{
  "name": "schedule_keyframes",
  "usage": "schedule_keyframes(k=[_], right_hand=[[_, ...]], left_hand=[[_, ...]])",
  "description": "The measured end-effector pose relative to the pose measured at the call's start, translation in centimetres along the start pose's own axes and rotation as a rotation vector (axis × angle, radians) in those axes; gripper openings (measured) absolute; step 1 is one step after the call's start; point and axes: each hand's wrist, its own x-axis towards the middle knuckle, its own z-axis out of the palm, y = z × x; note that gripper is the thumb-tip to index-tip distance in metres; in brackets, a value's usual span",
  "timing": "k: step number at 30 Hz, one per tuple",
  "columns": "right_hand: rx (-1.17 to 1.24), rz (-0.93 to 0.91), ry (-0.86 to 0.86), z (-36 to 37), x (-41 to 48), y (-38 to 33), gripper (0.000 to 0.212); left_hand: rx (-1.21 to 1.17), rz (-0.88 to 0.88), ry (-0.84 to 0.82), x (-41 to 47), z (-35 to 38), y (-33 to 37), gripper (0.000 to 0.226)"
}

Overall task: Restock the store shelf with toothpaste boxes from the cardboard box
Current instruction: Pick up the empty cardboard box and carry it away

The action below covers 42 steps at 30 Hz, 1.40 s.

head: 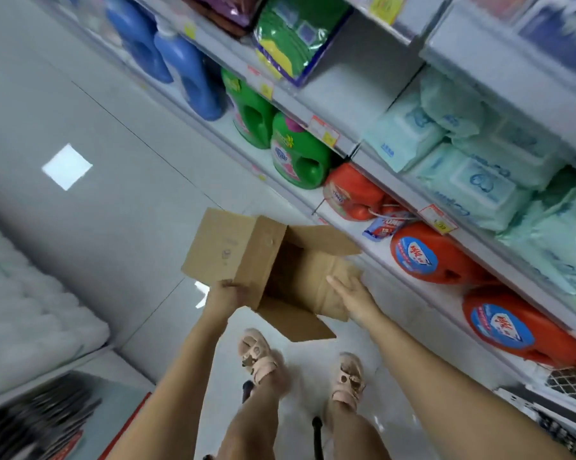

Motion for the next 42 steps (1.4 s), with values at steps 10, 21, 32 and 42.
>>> schedule_keyframes(k=[10, 21, 32, 42], right_hand=[[-0.211, -0.506, -0.065, 11.2, -10.0, -22.8, 0.030], [-0.193, -0.789, -0.117, 22.8, -11.0, -46.5, 0.039], [-0.201, -0.749, -0.240, 36.0, -8.7, -65.8, 0.030], [-0.274, -0.692, -0.069, 54.3, -2.0, -82.4, 0.037]], left_hand=[[-0.810, 0.050, 0.040, -7.1, -15.0, 10.7, 0.011], [-1.328, 0.108, -0.028, -4.3, -28.7, 20.5, 0.035], [-1.401, 0.230, 0.205, 3.0, -46.1, 33.3, 0.017], [-1.416, 0.274, 0.367, 13.8, -67.9, 42.2, 0.017]])
